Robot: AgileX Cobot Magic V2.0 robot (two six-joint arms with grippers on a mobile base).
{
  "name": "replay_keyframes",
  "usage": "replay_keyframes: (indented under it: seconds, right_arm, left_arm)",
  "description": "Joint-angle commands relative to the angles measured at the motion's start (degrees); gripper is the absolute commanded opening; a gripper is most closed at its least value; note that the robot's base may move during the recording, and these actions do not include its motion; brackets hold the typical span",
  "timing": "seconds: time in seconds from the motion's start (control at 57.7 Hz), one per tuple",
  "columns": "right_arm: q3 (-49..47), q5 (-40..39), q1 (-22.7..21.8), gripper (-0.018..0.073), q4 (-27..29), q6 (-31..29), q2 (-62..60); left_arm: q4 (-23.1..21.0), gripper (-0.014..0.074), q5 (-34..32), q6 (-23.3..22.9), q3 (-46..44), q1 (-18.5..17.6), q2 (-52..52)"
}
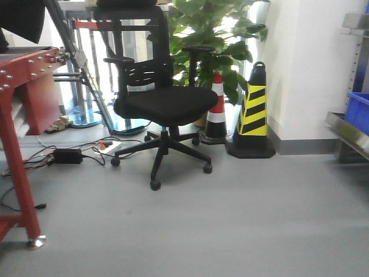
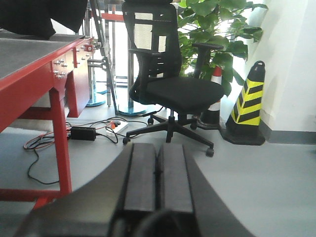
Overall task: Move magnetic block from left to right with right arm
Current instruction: 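Drive the base to the other table holding the cube in the right gripper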
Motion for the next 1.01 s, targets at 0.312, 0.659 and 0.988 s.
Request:
replay_keyframes:
  seconds: [0.312, 0.659, 0.988]
  right_arm:
    - [-1.8, -5.0, -0.3, 0.0313, -0.6, -0.5, 0.6]
    - [-1.8, -5.0, -0.3, 0.0313, -0.6, -0.5, 0.6]
    - [-1.8, -5.0, -0.3, 0.0313, -0.6, -0.5, 0.6]
  left_arm:
    - [-0.1, -0.0126, -4.8, -0.4, 0.5, -0.3, -0.5]
    - [-0.1, -0.0126, -4.8, -0.4, 0.5, -0.3, -0.5]
    - [-0.1, -0.0126, -4.8, -0.4, 0.5, -0.3, -0.5]
